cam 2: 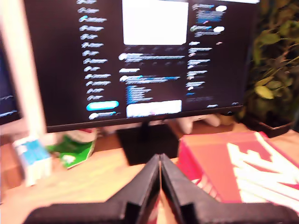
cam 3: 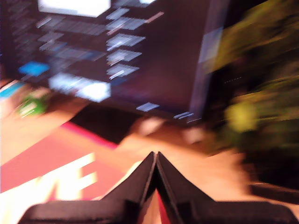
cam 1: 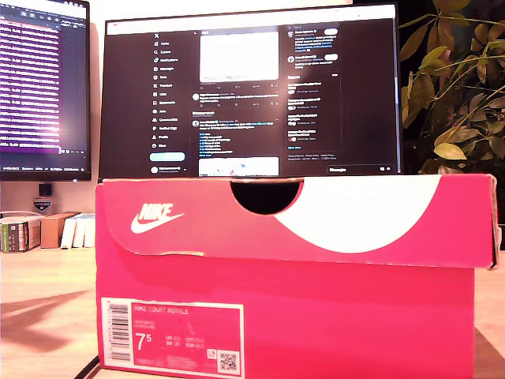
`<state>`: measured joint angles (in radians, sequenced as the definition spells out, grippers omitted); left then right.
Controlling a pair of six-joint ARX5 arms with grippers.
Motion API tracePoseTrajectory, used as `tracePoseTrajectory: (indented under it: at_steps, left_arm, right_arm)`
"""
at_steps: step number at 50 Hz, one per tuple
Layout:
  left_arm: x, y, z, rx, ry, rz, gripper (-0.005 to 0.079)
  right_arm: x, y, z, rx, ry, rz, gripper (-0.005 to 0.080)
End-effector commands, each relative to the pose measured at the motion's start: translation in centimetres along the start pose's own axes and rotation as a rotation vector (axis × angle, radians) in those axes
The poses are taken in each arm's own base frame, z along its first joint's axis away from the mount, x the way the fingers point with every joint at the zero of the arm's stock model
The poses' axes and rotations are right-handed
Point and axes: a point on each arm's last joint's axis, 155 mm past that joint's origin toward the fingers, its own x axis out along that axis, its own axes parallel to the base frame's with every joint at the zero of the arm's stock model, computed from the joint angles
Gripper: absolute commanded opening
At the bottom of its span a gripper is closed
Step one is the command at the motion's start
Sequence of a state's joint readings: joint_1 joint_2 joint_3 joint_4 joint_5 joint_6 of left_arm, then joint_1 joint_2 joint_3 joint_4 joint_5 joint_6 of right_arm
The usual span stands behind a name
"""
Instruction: Close the red shoebox by pushing the lid with your left arm and holding the box in place with your right arm
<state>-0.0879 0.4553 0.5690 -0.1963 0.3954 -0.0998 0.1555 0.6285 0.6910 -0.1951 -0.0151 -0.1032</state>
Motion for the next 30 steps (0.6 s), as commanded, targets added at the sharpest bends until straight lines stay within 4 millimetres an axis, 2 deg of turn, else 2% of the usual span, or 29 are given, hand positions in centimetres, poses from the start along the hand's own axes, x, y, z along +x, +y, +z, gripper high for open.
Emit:
tracePoseTrajectory:
  at_steps: [1, 10, 15, 30]
  left_arm:
    - [-0.1, 0.6, -0.9, 0.008, 0.013, 0.012, -0.0019]
    - [-0.6, 1.7, -1.3, -0.005, 0.023, 0.034, -0.0019]
    - [-0.6, 2.2, -2.1, -0.020, 0.036, 0.038, -0.0019]
    - [-0.8, 2.6, -4.8, -0.045, 0.050, 0.038, -0.0019]
  right_arm:
    - [-0.5, -0.8, -0.7, 0.001, 0.006, -0.030, -0.0012]
    - [-2.3, -2.6, -0.7, -0.015, -0.005, -0.099, -0.0012]
    - [-3.3, -3.4, -1.0, -0.008, -0.023, -0.134, -0.0012]
    - [-5.2, -4.4, -4.7, 0.108, -0.032, -0.211, -0.0012]
